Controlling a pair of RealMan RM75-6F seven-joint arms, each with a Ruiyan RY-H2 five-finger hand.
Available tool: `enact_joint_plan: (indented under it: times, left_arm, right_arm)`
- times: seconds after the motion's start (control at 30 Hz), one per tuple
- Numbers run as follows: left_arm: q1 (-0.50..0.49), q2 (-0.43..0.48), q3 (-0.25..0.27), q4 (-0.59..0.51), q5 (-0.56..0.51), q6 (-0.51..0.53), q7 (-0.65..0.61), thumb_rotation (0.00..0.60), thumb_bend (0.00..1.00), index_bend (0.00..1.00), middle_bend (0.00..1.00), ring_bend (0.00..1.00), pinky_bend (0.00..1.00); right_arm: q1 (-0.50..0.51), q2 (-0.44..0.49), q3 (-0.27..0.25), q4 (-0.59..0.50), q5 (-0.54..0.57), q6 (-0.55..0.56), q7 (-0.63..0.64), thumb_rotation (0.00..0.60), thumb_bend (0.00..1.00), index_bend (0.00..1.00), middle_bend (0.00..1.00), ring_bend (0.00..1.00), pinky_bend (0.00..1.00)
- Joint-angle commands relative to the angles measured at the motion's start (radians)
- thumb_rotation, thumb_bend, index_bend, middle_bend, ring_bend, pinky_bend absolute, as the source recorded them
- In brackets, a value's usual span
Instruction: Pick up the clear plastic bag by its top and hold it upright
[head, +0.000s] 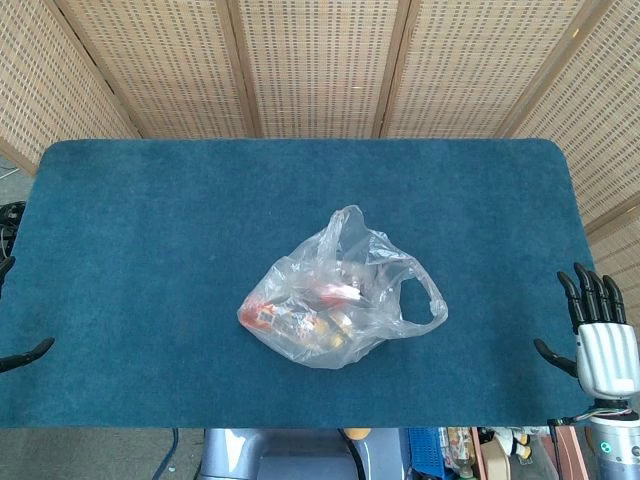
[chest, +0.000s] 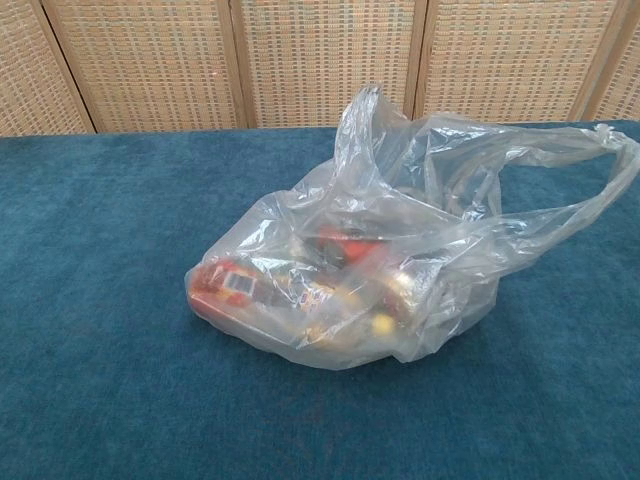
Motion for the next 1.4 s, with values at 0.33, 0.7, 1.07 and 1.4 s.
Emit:
enact_joint_plan:
  times: [0.33, 0.7, 1.07, 1.4]
  left_arm:
    - [0.002, 0.006, -0.002, -0.003, 0.000, 0.000, -0.016, 0.600, 0.06, 0.00, 0.00, 0.00, 0.00]
    - [-0.014, 0.006, -0.012, -0.008, -0.031, -0.029, -0.001, 0.600, 0.06, 0.00, 0.00, 0.00, 0.00]
    - [-0.023, 0.008, -0.020, -0.006, -0.053, -0.043, -0.008, 0.600, 0.06, 0.00, 0.00, 0.00, 0.00]
    - [-0.025, 0.010, -0.025, -0.001, -0.060, -0.045, -0.021, 0.600, 0.06, 0.00, 0.00, 0.00, 0.00]
  right_arm:
    - [0.003, 0.048, -0.022, -0.089, 0.005, -0.105, 0.162, 0.600, 0.00, 0.04, 0.01, 0.00, 0.00]
    - [0.194, 0.203, -0.158, -0.156, -0.170, -0.489, 0.863, 0.600, 0.00, 0.15, 0.16, 0.00, 0.00]
    - [0.345, 0.200, -0.181, -0.138, -0.248, -0.613, 1.134, 0.600, 0.00, 0.16, 0.16, 0.00, 0.00]
    - [0.416, 0.152, -0.135, -0.117, -0.186, -0.662, 1.121, 0.600, 0.00, 0.16, 0.16, 0.00, 0.00]
